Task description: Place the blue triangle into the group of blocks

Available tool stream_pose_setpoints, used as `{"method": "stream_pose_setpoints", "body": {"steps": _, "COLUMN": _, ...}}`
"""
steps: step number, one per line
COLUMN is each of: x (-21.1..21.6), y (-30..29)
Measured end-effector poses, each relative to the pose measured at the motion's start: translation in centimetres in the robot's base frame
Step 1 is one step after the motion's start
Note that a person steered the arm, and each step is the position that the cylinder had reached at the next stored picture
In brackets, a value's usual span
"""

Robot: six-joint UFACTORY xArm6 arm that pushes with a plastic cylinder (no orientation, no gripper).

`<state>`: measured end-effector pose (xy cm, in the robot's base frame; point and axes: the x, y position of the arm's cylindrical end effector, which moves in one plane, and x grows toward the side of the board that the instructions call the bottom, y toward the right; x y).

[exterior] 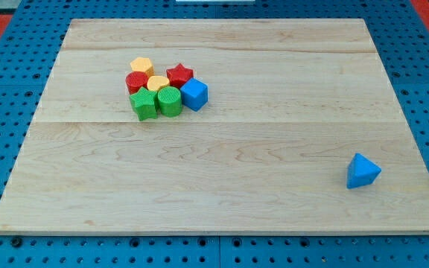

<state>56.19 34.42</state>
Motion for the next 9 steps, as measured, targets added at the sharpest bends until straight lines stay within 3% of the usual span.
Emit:
{"method": "stream_pose_setpoints", "body": {"steps": 1, "x": 1.2, "y": -2.2}}
{"method": "stream_pose_setpoints", "body": {"steps": 2, "x": 1.2, "y": -8.6}}
{"method": "stream_pose_setpoints", "body": {"steps": 6, "x": -7.1, "y": -22.3}}
{"method": "stream_pose_setpoints", "body": {"steps": 9, "x": -14.2, "y": -29.1}}
